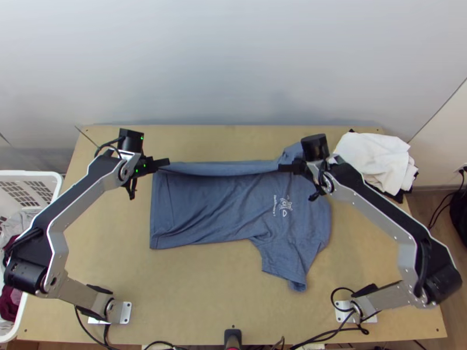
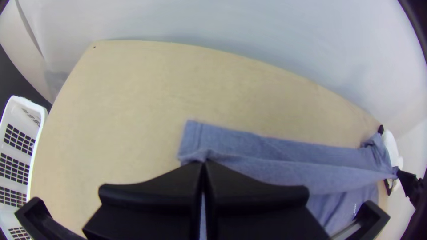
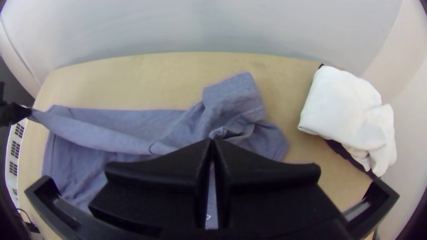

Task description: Fold the t-shirt

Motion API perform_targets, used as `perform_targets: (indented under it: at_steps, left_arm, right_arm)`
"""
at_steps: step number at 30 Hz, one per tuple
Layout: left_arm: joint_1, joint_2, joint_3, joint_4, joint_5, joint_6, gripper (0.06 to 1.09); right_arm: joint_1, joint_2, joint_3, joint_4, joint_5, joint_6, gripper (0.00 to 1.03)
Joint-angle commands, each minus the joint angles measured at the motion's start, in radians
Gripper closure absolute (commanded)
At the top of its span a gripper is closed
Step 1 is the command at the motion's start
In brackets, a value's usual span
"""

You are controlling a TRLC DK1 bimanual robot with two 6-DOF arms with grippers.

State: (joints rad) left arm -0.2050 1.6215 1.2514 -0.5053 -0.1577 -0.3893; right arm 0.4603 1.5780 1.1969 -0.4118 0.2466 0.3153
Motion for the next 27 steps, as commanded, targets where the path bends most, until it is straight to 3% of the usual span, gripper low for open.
perform_targets:
  at_steps: [1, 27]
  left_arm:
    - [-0.014, -0.052, -0.070, 0.004, 0.001, -0.013, 1.05]
    - [-0.057, -0.092, -0.283, 0.073, -0.002, -0.042, 1.04]
  right_arm:
    - [0.054, -0.075, -0.091, -0.009, -0.018, 0.001, 1.00]
    - [0.055, -0.108, -0.319, 0.028, -0.032, 0.004, 1.00]
